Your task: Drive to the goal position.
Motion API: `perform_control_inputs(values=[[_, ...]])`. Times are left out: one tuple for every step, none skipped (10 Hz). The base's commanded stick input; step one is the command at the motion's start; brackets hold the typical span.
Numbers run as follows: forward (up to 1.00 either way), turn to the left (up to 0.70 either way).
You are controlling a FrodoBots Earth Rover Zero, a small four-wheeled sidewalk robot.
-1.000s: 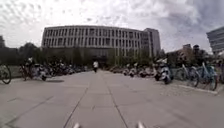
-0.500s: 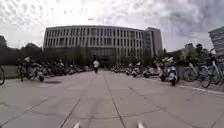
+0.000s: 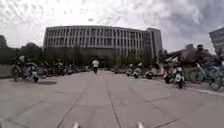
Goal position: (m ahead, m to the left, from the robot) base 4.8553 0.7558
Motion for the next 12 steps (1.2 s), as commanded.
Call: perform_control_inputs(values=[[0.7,0.0],[0.7,0.0],[0.7,0.0],[0.7,0.0],[0.7,0.0],[0.7,0.0],[0.7,0.0],[0.7,0.0],[0.7,0.0],[0.7,0.0],[0.7,0.0],[0.7,0.0]])
